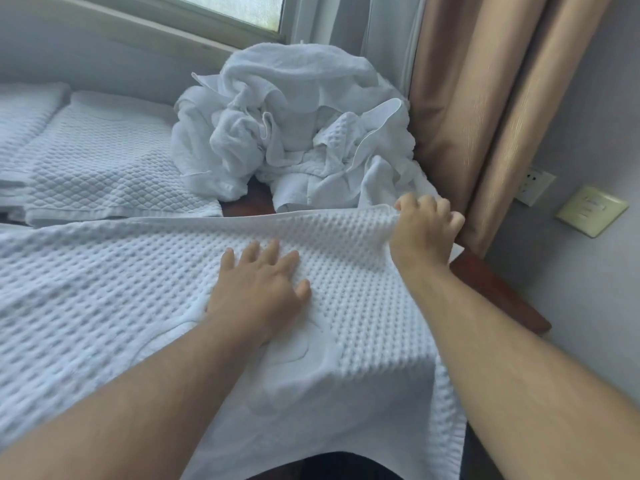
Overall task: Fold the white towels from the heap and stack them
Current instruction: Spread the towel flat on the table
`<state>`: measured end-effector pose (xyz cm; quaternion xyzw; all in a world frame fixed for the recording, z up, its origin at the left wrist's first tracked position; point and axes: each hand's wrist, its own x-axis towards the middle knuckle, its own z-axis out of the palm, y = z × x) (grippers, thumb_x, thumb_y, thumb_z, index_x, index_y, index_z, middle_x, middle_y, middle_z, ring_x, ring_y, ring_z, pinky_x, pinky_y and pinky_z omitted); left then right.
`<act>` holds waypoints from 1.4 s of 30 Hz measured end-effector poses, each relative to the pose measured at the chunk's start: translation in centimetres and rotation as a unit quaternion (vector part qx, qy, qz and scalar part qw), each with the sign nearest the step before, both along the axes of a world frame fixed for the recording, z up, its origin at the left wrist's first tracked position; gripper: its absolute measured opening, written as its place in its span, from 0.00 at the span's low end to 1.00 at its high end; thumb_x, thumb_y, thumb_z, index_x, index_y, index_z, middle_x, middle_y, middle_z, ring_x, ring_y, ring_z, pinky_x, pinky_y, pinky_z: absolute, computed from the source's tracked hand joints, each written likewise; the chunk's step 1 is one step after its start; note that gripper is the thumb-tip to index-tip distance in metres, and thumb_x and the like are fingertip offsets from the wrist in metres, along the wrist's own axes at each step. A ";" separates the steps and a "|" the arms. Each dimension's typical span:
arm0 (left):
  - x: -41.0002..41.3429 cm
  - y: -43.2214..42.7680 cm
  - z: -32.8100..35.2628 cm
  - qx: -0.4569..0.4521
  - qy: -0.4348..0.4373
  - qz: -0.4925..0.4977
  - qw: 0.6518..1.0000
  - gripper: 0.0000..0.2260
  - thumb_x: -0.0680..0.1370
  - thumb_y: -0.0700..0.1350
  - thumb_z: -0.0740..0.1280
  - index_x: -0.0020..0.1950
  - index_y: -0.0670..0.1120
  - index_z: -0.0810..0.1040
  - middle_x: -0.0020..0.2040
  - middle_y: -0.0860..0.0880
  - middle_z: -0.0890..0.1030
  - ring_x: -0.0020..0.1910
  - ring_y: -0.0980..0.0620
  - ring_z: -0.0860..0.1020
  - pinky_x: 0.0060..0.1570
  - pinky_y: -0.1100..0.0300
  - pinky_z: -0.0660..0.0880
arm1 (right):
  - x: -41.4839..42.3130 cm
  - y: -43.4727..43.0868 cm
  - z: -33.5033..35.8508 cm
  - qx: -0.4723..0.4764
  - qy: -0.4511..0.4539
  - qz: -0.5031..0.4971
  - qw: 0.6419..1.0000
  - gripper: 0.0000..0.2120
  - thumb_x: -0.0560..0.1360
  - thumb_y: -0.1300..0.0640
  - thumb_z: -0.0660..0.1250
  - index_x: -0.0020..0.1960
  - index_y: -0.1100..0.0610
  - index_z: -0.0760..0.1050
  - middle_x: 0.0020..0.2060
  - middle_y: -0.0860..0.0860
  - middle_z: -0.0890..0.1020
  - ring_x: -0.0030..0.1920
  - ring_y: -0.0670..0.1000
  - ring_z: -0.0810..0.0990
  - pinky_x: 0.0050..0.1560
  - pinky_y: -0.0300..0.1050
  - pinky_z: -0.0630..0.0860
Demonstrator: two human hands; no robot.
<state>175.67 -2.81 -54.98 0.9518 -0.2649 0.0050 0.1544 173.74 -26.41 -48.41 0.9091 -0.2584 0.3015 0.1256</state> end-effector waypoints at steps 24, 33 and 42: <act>0.8 0.9 -0.4 0.032 0.008 -0.019 0.999 0.29 0.80 0.66 0.44 0.81 0.61 0.48 0.83 0.53 0.46 0.81 0.49 0.44 0.77 0.40 0.39 | -3.7 -0.9 -4.3 0.311 0.209 -0.125 0.919 0.31 0.82 0.40 0.46 0.74 0.59 0.69 0.75 0.60 0.69 0.76 0.61 0.62 0.74 0.59 0.56; 0.6 1.0 -0.4 -0.010 -0.011 -0.017 1.000 0.28 0.80 0.64 0.49 0.79 0.60 0.58 0.82 0.53 0.55 0.80 0.48 0.51 0.76 0.44 0.44 | -1.6 5.5 -4.0 0.437 -0.022 0.106 0.893 0.16 0.79 0.49 0.59 0.37 0.57 0.69 0.30 0.48 0.71 0.31 0.49 0.69 0.33 0.45 0.67; 0.5 3.0 0.1 -0.201 -0.025 0.027 0.979 0.13 0.80 0.51 0.62 0.64 0.58 0.77 0.65 0.58 0.73 0.62 0.54 0.70 0.55 0.57 0.68 | 2.3 5.1 -5.0 0.389 -0.078 0.055 0.916 0.16 0.77 0.47 0.54 0.49 0.55 0.75 0.43 0.50 0.81 0.45 0.55 0.79 0.50 0.53 0.77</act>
